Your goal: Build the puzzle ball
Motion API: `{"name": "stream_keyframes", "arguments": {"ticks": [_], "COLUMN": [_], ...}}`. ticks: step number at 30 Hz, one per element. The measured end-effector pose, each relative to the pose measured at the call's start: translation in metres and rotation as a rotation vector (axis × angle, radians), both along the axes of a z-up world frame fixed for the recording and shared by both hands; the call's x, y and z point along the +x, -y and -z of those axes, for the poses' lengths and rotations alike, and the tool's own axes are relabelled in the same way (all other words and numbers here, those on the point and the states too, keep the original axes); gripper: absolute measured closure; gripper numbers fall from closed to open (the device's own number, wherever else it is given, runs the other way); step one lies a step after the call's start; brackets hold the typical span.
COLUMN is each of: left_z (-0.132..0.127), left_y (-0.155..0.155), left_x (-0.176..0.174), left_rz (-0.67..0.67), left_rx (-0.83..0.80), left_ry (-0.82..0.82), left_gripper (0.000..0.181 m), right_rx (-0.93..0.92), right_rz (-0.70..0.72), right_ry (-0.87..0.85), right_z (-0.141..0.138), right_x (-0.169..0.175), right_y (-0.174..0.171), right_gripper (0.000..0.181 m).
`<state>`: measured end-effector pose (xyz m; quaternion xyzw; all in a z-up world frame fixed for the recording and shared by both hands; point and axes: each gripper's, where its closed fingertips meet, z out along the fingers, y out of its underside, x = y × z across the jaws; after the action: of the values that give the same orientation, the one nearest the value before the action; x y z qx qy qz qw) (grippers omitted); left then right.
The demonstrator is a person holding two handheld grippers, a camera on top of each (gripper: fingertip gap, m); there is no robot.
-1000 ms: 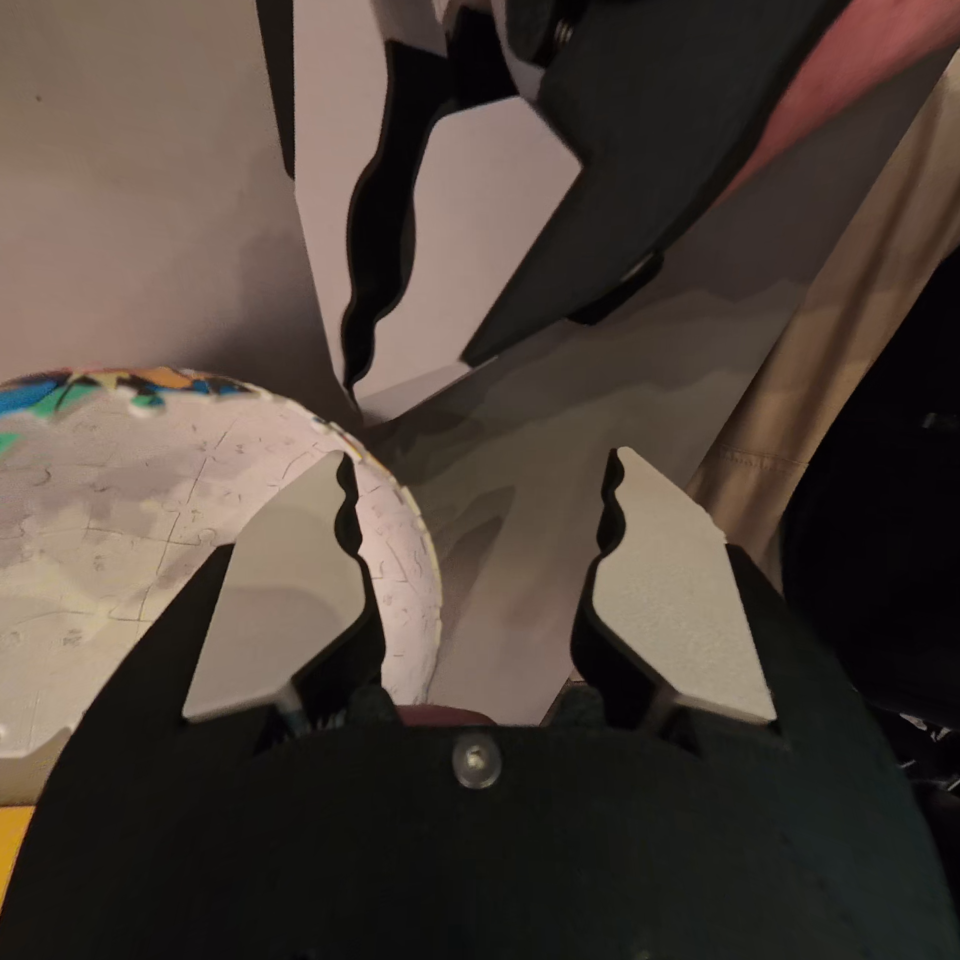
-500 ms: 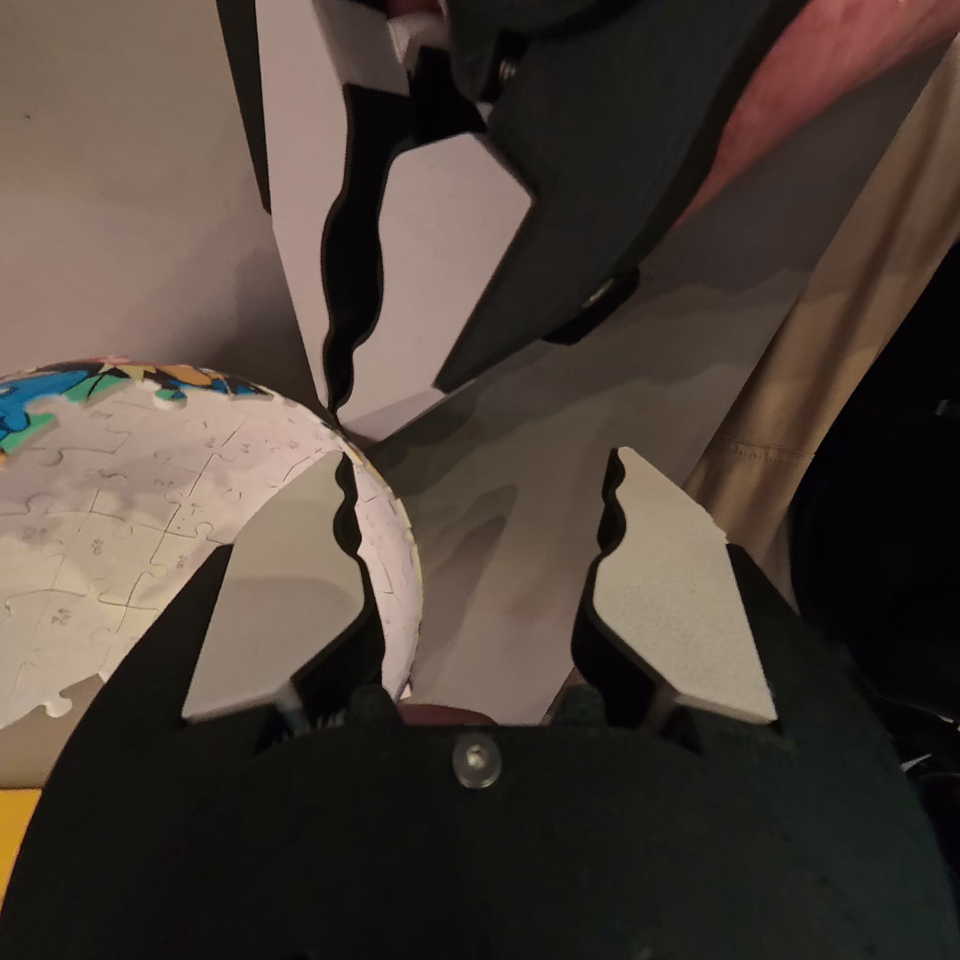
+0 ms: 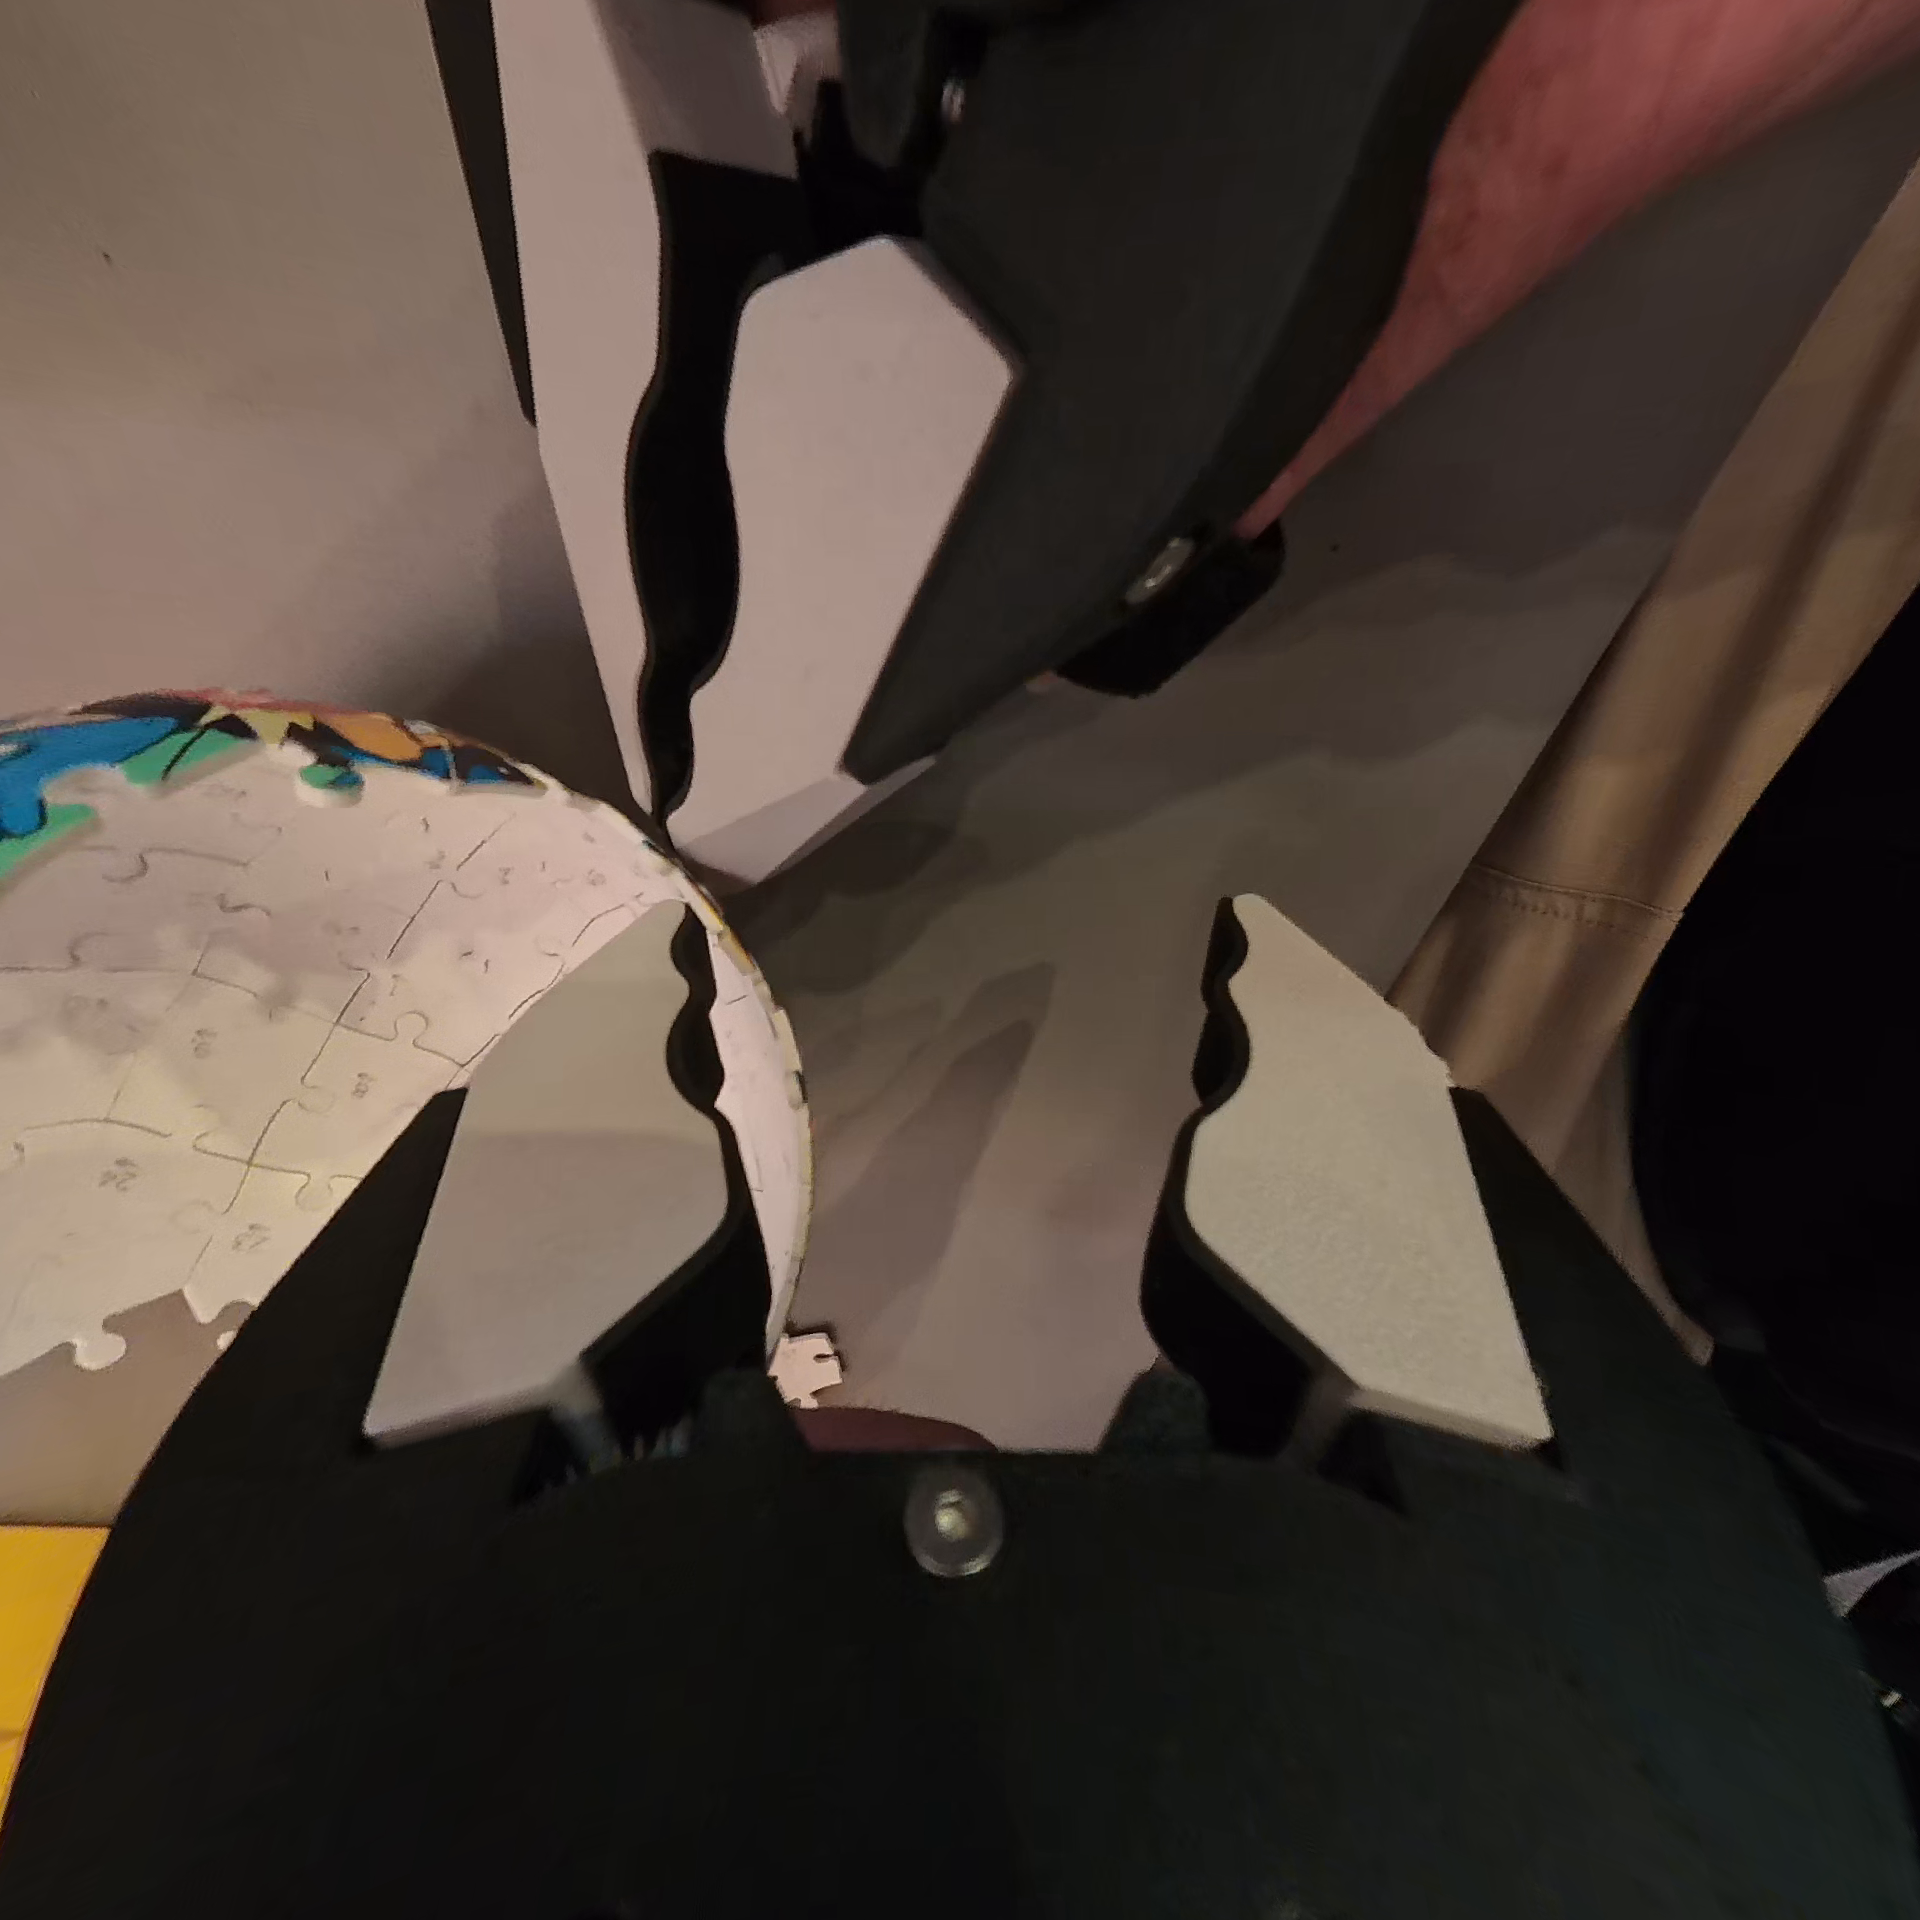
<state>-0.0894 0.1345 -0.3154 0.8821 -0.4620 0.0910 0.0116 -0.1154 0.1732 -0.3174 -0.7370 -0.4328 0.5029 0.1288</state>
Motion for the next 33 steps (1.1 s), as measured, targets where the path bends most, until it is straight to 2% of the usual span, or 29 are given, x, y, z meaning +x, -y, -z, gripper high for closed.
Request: {"name": "stream_keyframes", "arguments": {"ticks": [11,19,28,33], "left_z": [0.002,0.0,0.0,-0.001], "left_y": [-0.003,-0.006,-0.02,-0.023], "left_x": [-0.009,-0.018,-0.037,-0.045], "left_rz": [-0.026,-0.046,-0.056,-0.062], "left_rx": [0.023,0.128,0.312,0.339], "left_ry": [-0.024,-0.05,-0.132,-0.144], "left_gripper": [0.108,0.119,0.147,0.16], "right_rx": [0.001,0.09,0.121,0.192], "right_rz": [0.015,0.008,-0.029,-0.067], "right_ry": [-0.011,0.008,0.0,0.012], "right_z": [-0.003,-0.004,-0.007,-0.008], "right_x": [0.002,0.009,0.013,0.019], "right_y": [-0.005,-0.012,-0.011,-0.012], "right_gripper": [0.181,0.181,0.181,0.181]}}
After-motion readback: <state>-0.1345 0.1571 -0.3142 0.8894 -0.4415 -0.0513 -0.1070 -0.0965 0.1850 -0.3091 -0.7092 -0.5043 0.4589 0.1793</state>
